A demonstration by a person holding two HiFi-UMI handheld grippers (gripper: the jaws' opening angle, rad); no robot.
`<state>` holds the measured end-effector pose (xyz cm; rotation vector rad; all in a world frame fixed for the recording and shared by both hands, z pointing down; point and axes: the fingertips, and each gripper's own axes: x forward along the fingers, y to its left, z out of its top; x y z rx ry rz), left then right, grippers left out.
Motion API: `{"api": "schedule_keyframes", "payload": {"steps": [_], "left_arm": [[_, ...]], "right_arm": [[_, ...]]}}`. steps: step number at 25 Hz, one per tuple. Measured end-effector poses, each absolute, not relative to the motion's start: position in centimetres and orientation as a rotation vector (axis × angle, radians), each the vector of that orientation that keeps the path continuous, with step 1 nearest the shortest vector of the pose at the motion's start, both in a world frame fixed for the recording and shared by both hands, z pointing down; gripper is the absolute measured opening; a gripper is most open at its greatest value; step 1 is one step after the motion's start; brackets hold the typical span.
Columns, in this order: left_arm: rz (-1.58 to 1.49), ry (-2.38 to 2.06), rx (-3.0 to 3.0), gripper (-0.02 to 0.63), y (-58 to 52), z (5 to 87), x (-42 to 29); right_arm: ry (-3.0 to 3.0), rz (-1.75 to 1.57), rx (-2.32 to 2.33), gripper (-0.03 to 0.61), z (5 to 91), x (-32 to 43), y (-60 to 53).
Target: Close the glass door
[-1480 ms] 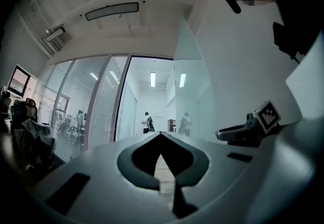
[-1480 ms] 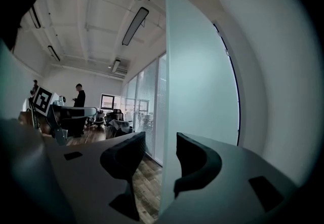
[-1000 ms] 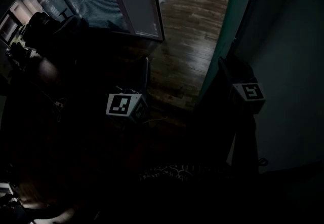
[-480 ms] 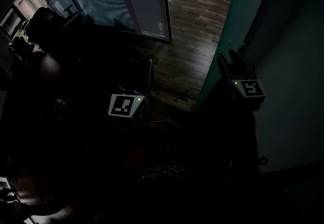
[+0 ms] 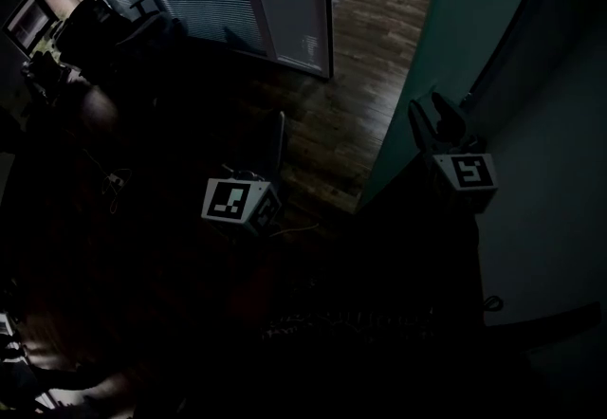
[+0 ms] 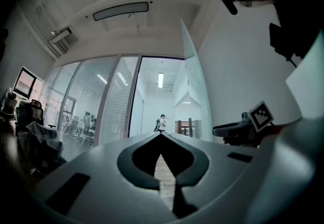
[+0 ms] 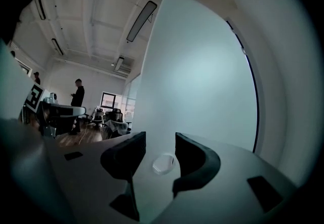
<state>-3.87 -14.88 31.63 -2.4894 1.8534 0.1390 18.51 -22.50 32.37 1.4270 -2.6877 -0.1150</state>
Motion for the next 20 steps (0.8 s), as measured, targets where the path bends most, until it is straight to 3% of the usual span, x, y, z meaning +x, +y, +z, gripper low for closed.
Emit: {"api": "schedule_keyframes", "payload": {"steps": [20], "left_arm": [[0.164,1.963,-2.39,0.002,-25.9,31.2,-9.2]], "right_arm": [[-2.812,-0.078,1.198,0.172,32.6,10.9,-32.6]]}}
